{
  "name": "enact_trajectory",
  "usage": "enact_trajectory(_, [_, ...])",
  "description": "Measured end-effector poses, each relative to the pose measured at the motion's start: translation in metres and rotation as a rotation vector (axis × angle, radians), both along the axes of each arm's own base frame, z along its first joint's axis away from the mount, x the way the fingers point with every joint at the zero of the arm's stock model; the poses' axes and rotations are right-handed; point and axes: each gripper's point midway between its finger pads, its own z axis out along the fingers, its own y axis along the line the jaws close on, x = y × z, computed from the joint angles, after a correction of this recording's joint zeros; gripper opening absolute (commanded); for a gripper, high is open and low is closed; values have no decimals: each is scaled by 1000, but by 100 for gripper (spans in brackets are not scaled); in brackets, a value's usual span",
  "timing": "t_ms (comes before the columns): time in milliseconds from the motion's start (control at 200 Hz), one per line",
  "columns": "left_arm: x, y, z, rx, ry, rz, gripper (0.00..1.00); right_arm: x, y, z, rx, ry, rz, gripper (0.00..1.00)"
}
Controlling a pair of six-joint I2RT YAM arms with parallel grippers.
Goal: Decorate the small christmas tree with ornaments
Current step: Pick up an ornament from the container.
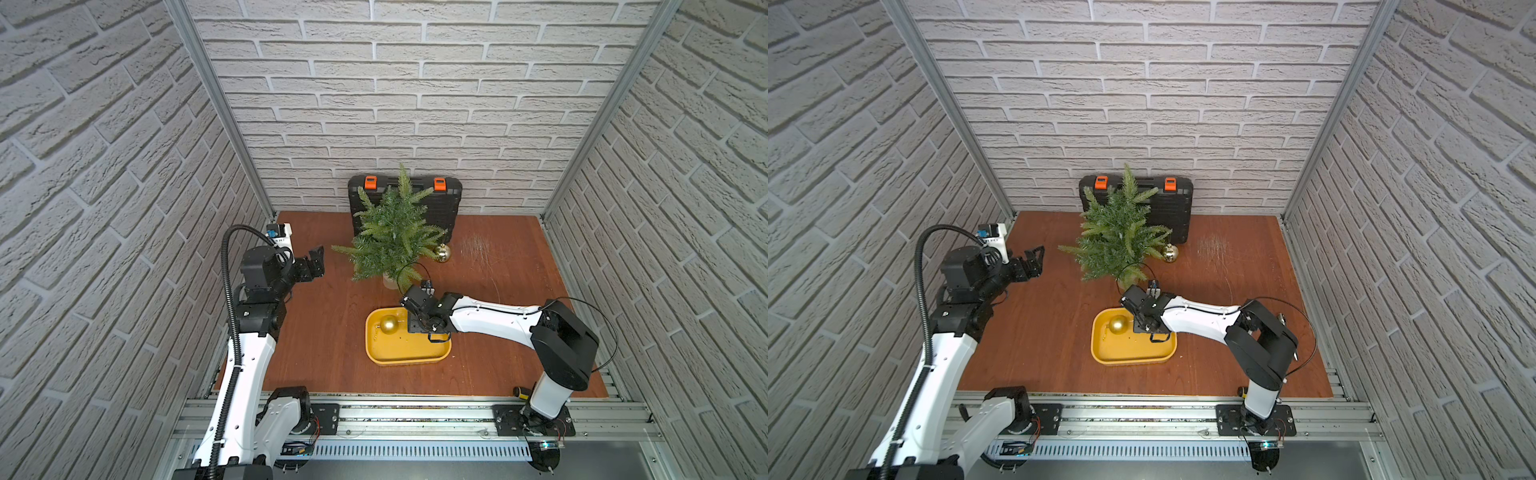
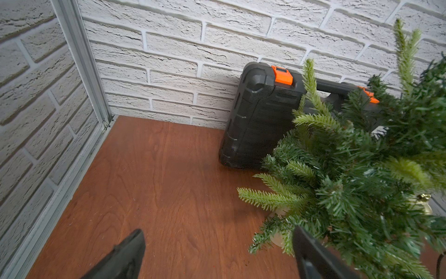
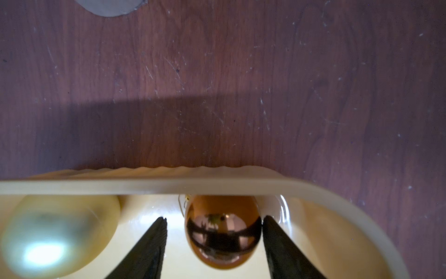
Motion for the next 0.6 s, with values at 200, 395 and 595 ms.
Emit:
enact_trajectory(200, [0, 0, 0, 0, 1, 0, 95, 4, 4, -3, 45, -13, -24, 62])
enact_trajectory(395, [0, 0, -1, -1, 3, 0, 95, 6, 7, -11, 93, -4, -52, 61])
enact_trajectory(595, [0, 0, -1, -1, 5, 0, 95, 8, 10, -18, 126, -2, -69, 59])
